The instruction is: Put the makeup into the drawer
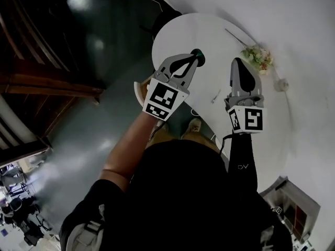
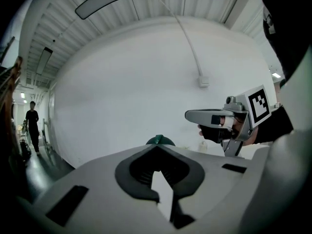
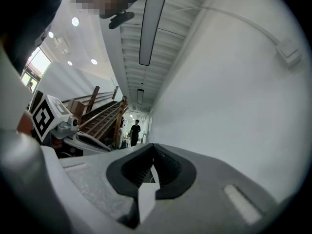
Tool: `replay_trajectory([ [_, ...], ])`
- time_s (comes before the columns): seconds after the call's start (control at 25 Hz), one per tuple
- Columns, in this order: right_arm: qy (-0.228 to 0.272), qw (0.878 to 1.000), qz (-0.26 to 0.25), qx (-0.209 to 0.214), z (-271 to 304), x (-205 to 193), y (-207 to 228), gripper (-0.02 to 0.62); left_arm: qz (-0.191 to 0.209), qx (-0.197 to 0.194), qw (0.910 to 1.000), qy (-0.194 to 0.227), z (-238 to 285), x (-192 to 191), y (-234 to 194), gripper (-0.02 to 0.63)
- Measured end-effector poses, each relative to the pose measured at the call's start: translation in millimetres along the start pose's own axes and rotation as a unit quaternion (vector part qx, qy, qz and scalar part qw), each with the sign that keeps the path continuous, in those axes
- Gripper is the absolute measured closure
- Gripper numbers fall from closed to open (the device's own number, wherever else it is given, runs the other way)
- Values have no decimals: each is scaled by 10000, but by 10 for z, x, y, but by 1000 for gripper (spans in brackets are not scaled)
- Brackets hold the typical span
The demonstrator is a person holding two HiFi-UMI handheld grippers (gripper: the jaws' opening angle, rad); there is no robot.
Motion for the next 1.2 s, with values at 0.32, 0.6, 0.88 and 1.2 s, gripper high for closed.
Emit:
replay_trajectory([
  [0.32,70,9963,236,822,411,-148,-507,591,20,736,9972,-150,-545,13,-332,597],
  [0.6,34,9901,161,1392,661,-150,-929,591,265,1146,9919,-478,-1008,-58,-535,597],
  [0.88,-78,9874,206,1567,743,-163,-1143,591,-111,1267,9829,-1330,-1153,-711,-734,597],
  [1.2,-267,9899,155,1381,668,-211,-1075,591,-746,1035,9522,-2777,-1237,-1848,-755,597],
])
Point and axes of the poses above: the fingertips, and each gripper's own axes: z forward along the fingers, y to its right, x out of its top, the point moved 10 cm from there along -z, backward along the fingers, and after that the axes turned 11 degrees about y, right-handed, at the moved point
